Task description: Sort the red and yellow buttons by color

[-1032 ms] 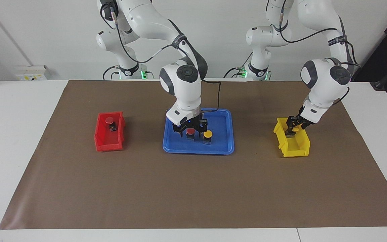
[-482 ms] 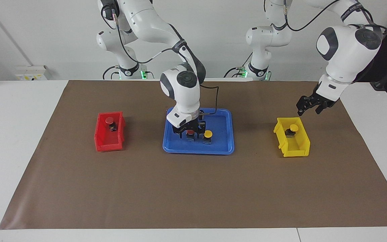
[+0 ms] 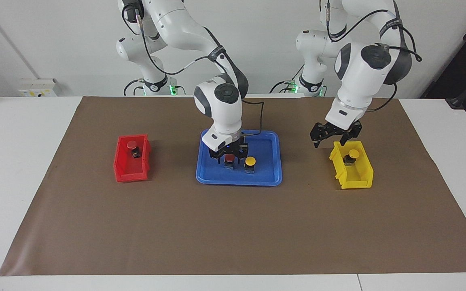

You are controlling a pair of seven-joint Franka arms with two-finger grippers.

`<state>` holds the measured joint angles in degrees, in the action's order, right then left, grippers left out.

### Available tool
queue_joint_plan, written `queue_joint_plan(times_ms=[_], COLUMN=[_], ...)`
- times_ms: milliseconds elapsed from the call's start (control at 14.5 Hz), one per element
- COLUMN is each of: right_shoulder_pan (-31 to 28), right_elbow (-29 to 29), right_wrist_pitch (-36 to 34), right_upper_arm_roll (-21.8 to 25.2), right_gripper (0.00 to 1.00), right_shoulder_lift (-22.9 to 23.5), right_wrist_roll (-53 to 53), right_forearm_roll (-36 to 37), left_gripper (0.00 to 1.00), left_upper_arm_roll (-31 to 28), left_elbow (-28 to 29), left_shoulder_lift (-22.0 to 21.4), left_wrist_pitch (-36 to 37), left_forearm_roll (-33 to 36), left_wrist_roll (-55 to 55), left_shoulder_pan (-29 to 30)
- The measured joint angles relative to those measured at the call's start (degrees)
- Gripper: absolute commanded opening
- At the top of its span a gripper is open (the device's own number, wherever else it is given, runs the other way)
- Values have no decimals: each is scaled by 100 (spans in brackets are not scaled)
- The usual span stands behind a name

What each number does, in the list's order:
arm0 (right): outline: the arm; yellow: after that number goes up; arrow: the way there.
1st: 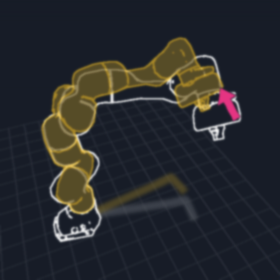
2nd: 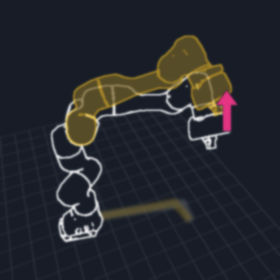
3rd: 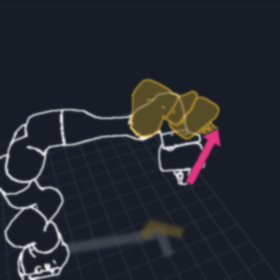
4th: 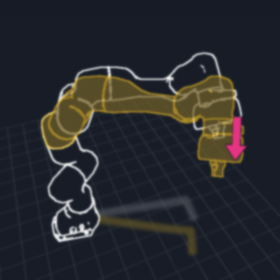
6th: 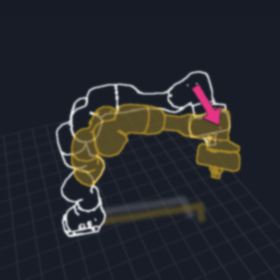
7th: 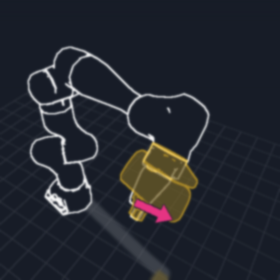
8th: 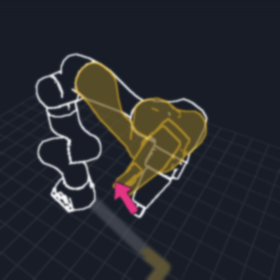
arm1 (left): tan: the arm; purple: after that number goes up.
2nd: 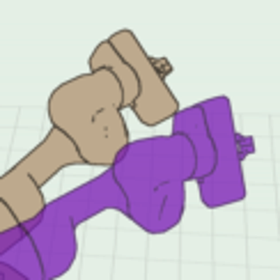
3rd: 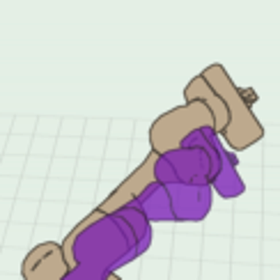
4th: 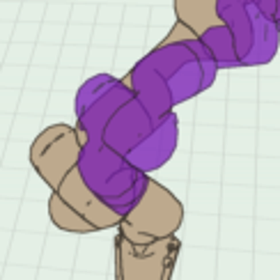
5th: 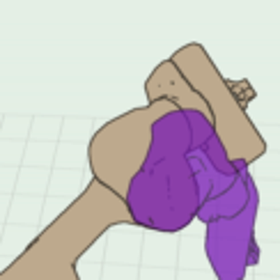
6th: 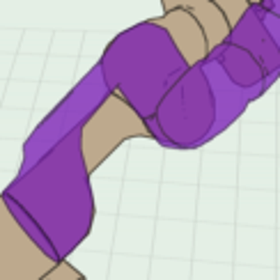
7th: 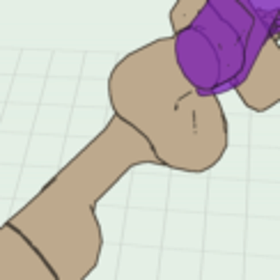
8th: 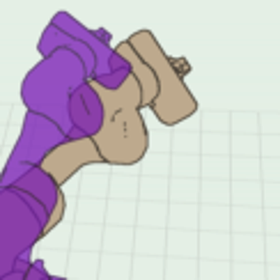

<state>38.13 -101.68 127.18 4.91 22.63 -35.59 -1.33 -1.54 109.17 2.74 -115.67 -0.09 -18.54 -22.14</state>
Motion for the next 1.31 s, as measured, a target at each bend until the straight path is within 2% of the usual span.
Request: queue_joint_plan(times_ms=[344,619,963,1101,1307], right_shoulder_pan=[0,0,-38,-198,-813], right_elbow=[-49,-47,38,102,146], right_wrist_pitch=[0,1,-49,-304,-935], right_upper_arm_roll=[-1,0,27,47,68], right_gripper=[41,38,34,34,35], right_shoulder_lift=[-14,-21,-98,-271,-788], right_wrist_roll=[0,0,0,136,849], right_forearm_roll=[0,-3,-3,-2,-2], left_gripper=[100,100,100,100,99], left_upper_arm_roll=[1,2,2,0,3], left_elbow=[0,2,-21,-57,-96], left_shoulder_lift=[162,284,781,932,1024], left_wrist_pitch=[-193,-592,-1135,-1261,-1393], left_forearm_roll=[0,-102,-107,-111,-113], left_wrist_roll=[-139,-382,-577,-663,-931], left_shoulder_pan=[-313,-538,-924,-1048,-1299])
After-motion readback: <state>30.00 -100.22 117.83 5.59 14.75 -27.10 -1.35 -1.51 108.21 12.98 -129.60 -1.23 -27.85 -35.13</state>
